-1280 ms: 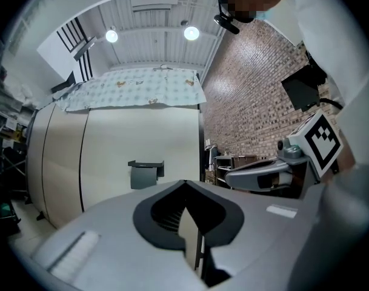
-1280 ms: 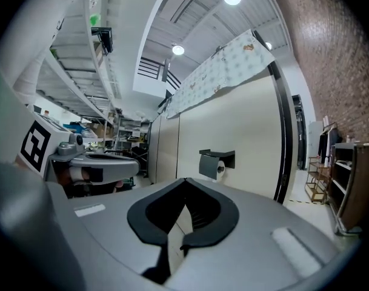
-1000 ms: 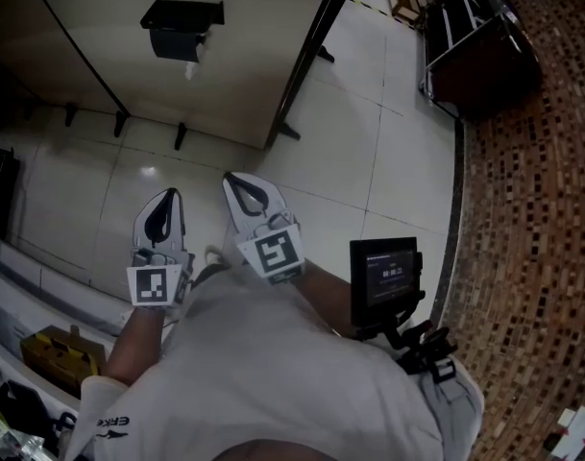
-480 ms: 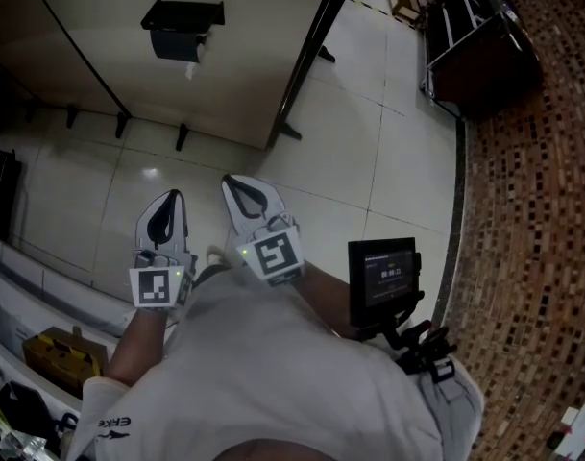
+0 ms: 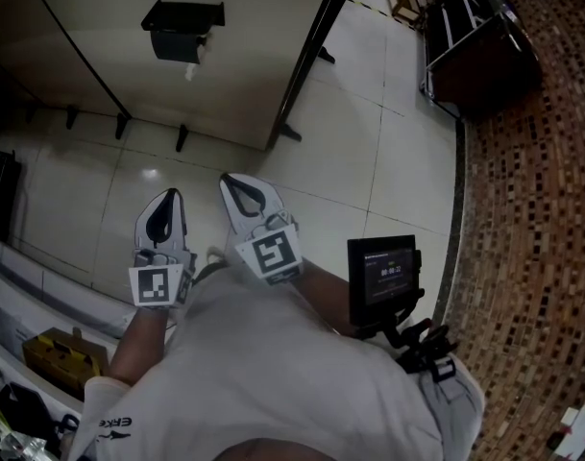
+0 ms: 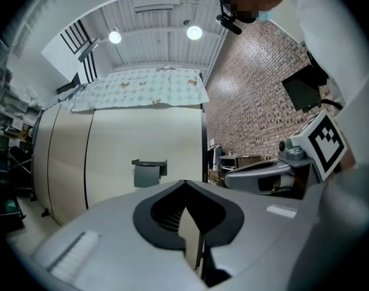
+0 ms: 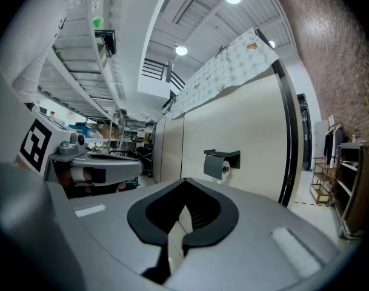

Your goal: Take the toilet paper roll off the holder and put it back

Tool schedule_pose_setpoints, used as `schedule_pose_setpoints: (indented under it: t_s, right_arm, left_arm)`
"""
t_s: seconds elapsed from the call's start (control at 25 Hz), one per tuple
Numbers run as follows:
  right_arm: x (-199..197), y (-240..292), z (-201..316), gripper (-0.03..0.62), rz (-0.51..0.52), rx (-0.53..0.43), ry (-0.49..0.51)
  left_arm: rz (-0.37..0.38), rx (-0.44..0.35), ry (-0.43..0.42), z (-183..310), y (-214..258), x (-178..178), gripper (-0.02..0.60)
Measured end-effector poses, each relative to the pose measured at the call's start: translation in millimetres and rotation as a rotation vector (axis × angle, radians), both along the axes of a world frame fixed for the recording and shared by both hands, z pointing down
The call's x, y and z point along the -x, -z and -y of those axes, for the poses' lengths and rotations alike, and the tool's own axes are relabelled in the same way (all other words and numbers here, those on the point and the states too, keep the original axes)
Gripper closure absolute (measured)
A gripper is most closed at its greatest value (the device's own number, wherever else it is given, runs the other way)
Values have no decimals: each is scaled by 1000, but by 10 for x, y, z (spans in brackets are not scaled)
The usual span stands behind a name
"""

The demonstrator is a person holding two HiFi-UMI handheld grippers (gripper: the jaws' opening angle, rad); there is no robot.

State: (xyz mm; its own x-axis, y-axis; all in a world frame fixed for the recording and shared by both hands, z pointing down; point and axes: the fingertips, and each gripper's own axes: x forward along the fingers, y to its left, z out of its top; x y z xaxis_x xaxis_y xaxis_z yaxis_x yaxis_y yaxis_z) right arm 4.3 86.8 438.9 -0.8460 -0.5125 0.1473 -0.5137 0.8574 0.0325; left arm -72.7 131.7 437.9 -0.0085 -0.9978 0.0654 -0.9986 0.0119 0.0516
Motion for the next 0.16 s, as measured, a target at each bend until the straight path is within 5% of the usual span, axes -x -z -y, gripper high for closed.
schedule_pose_setpoints:
  t_s: [0.16]
  right_arm:
    - [20, -4, -18, 582, 0, -3, 4]
  left_arm:
    - [-13, -1, 3, -12, 12, 2, 580]
